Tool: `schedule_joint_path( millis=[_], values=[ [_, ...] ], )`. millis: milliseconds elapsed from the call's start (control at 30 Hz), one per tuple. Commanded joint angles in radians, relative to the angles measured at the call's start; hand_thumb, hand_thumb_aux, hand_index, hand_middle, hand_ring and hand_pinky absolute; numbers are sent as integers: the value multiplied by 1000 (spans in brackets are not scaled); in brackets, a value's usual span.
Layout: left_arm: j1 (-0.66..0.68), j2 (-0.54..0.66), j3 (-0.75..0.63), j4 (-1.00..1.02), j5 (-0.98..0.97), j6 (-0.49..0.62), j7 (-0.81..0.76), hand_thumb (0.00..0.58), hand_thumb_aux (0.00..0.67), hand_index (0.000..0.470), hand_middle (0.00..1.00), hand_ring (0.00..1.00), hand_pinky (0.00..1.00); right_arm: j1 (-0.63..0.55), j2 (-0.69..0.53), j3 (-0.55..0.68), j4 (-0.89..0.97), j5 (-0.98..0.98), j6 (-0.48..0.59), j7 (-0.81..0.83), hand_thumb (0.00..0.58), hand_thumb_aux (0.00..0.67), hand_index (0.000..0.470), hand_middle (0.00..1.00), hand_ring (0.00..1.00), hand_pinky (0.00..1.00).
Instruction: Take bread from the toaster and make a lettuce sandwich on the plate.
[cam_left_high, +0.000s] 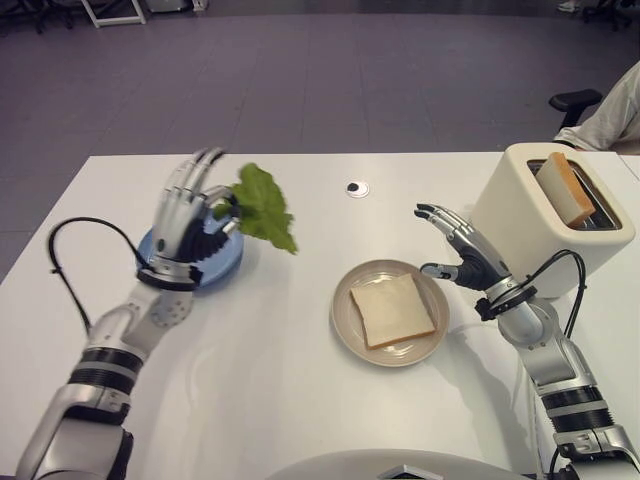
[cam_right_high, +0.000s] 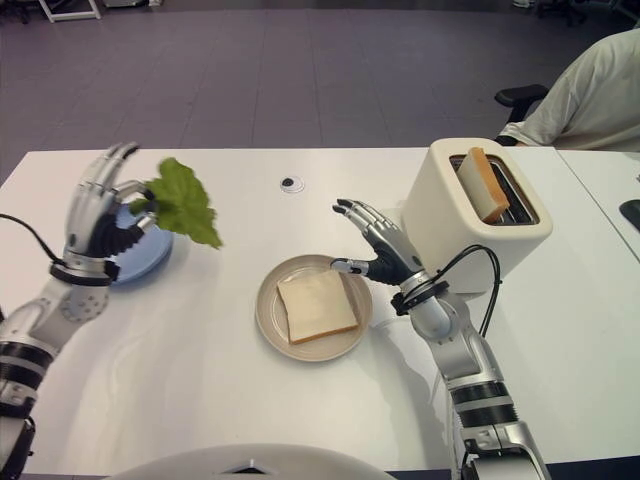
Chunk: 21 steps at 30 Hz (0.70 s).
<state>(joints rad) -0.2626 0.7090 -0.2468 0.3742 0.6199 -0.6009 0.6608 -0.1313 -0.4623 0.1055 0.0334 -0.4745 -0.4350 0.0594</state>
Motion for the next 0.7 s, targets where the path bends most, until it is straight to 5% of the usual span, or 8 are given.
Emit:
schedule_joint_path(
  millis=[33, 233, 700],
  values=[
    [15, -110, -64, -49, 17, -28, -89, 580, 670, 470, 0, 0, 0, -30, -22, -49, -24, 28, 10, -3, 0, 0, 0, 0, 0, 0],
    [-32, -278, -156, -1, 41, -99, -169, 580, 670, 470, 0, 0, 0, -40, -46, -136, -62, 64, 22, -16, 0, 0, 0, 0, 0, 0],
    [-63, -374, -246, 310, 92, -210, -254, 580, 670, 470, 0, 0, 0, -56, -94, -228, -87, 84, 44, -11, 0, 0, 0, 0, 0, 0]
  ],
)
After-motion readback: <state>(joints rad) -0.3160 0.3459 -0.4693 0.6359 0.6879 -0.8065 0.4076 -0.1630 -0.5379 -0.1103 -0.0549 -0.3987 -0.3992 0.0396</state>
